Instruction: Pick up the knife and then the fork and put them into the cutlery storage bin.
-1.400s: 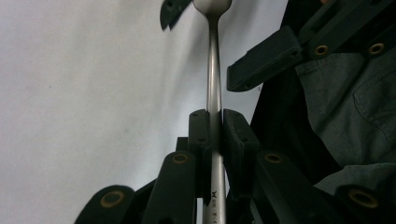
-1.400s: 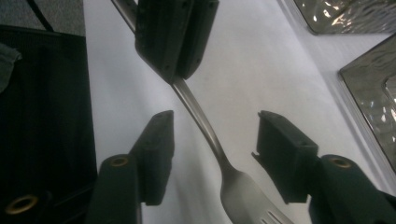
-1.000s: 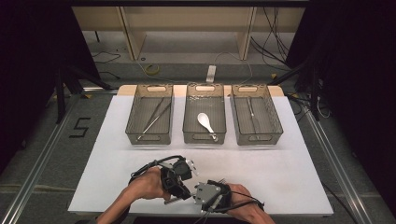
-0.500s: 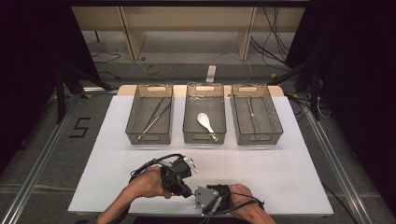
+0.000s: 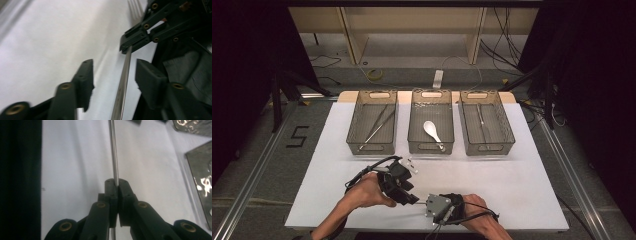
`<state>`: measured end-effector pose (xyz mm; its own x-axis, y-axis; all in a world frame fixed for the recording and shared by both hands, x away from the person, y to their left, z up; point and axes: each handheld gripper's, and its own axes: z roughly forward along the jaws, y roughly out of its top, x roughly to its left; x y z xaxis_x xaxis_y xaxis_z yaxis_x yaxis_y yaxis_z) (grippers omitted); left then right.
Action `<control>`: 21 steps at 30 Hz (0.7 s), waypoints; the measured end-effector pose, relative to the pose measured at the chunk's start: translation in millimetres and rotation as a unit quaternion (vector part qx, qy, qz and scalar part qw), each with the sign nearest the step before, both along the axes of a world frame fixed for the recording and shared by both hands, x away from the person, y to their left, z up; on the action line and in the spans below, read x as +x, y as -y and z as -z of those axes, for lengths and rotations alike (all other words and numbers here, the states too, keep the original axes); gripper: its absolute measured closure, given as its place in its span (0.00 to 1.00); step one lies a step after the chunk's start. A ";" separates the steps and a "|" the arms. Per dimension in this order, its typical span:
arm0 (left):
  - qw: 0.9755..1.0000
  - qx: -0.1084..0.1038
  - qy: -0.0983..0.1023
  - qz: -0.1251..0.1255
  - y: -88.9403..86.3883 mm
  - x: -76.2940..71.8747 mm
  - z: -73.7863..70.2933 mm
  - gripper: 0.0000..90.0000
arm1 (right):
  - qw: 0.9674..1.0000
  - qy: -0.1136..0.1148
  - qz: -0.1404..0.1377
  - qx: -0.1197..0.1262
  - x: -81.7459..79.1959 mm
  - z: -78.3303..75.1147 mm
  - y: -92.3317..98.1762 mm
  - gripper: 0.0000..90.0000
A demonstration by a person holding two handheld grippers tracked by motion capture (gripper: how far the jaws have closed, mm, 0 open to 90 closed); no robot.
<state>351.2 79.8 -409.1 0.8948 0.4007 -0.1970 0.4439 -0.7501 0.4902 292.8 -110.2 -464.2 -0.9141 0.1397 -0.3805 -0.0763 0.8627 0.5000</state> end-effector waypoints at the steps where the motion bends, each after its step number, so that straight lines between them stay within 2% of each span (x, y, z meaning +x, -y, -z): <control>1: 1.000 -0.001 0.003 -0.005 -1.7 0.9 -0.6 0.50 | 1.000 0.003 0.004 0.003 1.3 0.5 1.4 0.98; 3: 1.000 -0.015 0.011 -0.016 -4.8 2.1 -1.5 0.45 | 1.000 0.000 0.015 0.004 3.6 0.2 4.4 0.98; 6: 0.999 -0.029 0.022 -0.031 -7.5 2.2 -3.5 0.38 | 1.000 0.007 0.021 0.001 7.7 -0.3 8.3 0.98; 9: 0.998 -0.034 0.031 -0.037 -10.4 2.6 -5.4 0.34 | 1.000 0.005 0.027 0.005 9.3 -0.5 11.0 0.98; 12: 0.996 -0.047 0.048 -0.051 -13.8 2.6 -6.7 0.31 | 0.999 0.004 0.038 0.005 11.5 -1.0 13.7 0.98; 17: 0.990 -0.082 0.082 -0.078 -23.0 2.2 -11.0 0.25 | 0.998 0.002 0.066 0.009 18.5 -2.2 22.6 0.98; 21: 0.983 -0.107 0.108 -0.103 -32.9 0.5 -12.1 0.22 | 0.994 -0.003 0.105 0.021 26.6 -5.4 34.8 0.98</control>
<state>351.7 112.8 -397.0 0.8293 0.5476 -0.1113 0.4438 -0.5244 0.7266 319.3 -144.9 -458.8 -0.8655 0.3439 -0.3643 0.1073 0.8376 0.5357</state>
